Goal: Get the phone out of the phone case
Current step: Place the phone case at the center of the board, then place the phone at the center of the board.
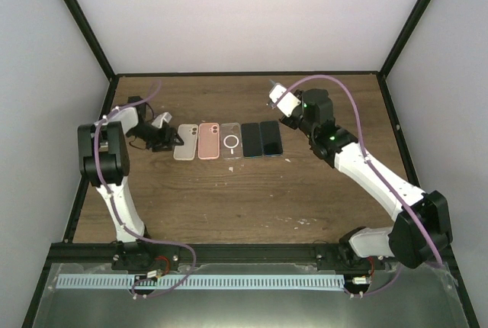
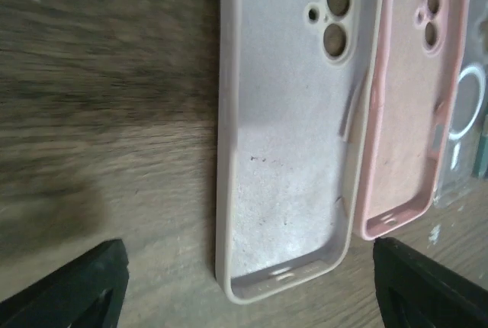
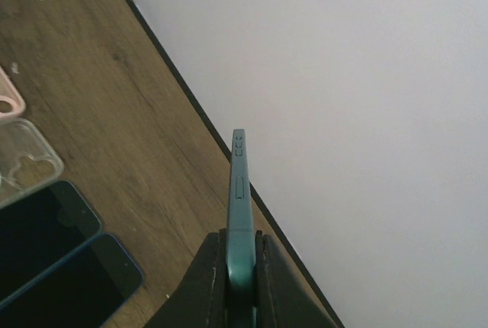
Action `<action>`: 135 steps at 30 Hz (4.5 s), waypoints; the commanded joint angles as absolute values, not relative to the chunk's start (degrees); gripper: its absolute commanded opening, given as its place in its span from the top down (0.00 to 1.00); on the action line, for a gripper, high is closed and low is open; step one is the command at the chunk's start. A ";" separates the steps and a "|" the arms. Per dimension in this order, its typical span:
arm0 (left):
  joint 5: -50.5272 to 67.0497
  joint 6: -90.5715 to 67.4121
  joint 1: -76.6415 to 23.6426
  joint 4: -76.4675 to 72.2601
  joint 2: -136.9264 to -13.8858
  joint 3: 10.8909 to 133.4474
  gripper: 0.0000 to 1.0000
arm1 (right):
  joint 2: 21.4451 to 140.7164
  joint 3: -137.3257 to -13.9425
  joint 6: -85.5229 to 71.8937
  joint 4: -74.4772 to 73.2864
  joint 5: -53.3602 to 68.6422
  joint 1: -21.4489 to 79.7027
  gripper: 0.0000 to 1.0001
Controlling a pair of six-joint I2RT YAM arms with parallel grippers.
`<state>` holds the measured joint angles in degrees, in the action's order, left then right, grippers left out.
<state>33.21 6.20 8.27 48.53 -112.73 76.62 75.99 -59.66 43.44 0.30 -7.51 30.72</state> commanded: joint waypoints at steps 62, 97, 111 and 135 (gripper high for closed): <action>70.30 -42.90 -2.46 -2.02 -92.22 76.79 0.97 | 78.86 -62.78 38.68 -7.77 8.09 44.16 0.18; 63.14 -5.52 -15.70 14.25 -84.95 78.04 0.62 | 94.08 -81.78 -9.47 -20.17 72.66 19.00 0.99; 49.49 -1.07 -7.06 21.70 -83.82 77.15 0.00 | 99.52 -78.00 8.32 -40.11 60.57 5.12 0.99; 42.89 7.57 -5.19 26.66 -83.46 72.42 0.00 | 127.17 -90.96 10.40 -50.07 53.42 -2.95 0.96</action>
<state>43.07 5.39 -5.50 25.71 -82.91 72.95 123.92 -88.20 12.10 -49.45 50.37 -3.09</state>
